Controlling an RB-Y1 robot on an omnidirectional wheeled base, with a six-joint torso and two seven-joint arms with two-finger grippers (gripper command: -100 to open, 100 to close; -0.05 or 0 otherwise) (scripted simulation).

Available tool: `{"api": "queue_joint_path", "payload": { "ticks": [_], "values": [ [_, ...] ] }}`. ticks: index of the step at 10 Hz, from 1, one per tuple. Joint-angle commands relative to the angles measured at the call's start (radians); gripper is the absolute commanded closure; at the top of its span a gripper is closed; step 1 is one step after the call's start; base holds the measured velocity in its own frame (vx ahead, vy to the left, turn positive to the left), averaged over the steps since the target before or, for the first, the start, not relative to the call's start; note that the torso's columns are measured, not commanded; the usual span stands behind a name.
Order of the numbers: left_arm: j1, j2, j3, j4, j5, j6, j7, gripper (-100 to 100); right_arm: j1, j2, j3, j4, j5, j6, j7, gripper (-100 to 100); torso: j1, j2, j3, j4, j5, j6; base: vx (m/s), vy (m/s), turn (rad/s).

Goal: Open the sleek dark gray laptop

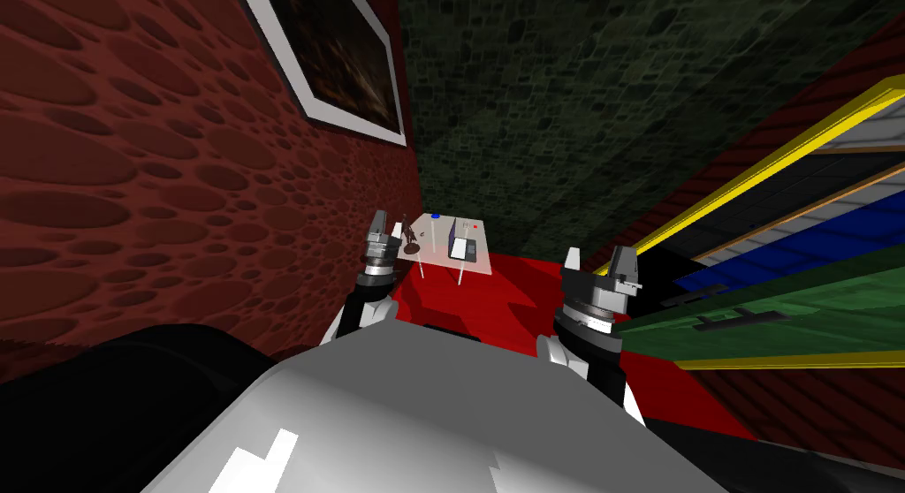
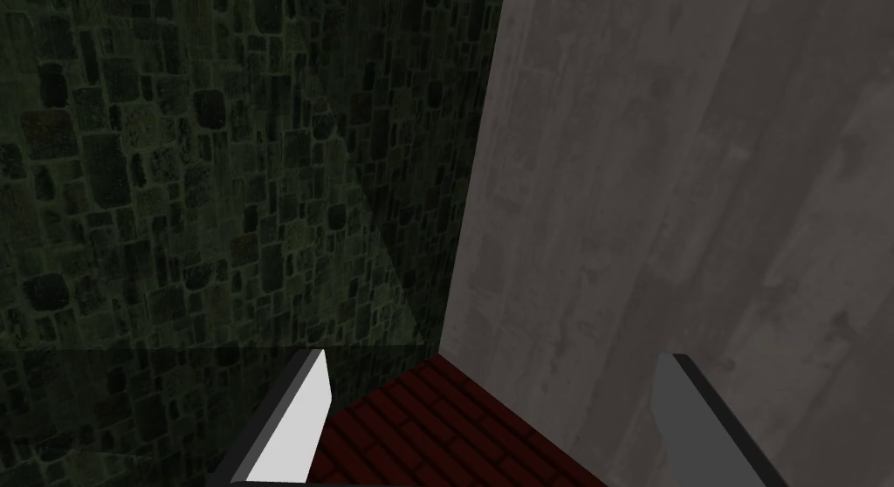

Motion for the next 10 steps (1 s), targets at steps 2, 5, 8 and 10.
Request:
{"api": "queue_joint_path", "payload": {
  "ticks": [2,5,8,10],
  "values": [
    [0.000,0.000,0.000,0.000,0.000,0.000,0.000,0,0.000,0.000,0.000,0.000,0.000,0.000,0.000,0,0.000,0.104,-0.209,0.105,0.000,0.000,0.000,0.000,0.000],
    [0.000,0.000,0.000,0.000,0.000,0.000,0.000,0,0.000,0.000,0.000,0.000,0.000,0.000,0.000,0,0.000,0.322,-0.644,0.322,0.000,0.000,0.000,0.000,0.000],
    [0.000,0.000,0.000,0.000,0.000,0.000,0.000,0,0.000,0.000,0.000,0.000,0.000,0.000,0.000,0,0.000,0.544,-1.087,0.544,0.000,0.000,0.000,0.000,0.000],
    [-0.002,0.029,-0.001,0.005,-0.007,0.013,-0.003,-100,0.000,0.000,0.000,0.000,0.000,0.000,0.000,0,0.000,0.691,-1.382,0.691,0.000,0.000,0.015,-0.001,-0.014]
  ]
}}
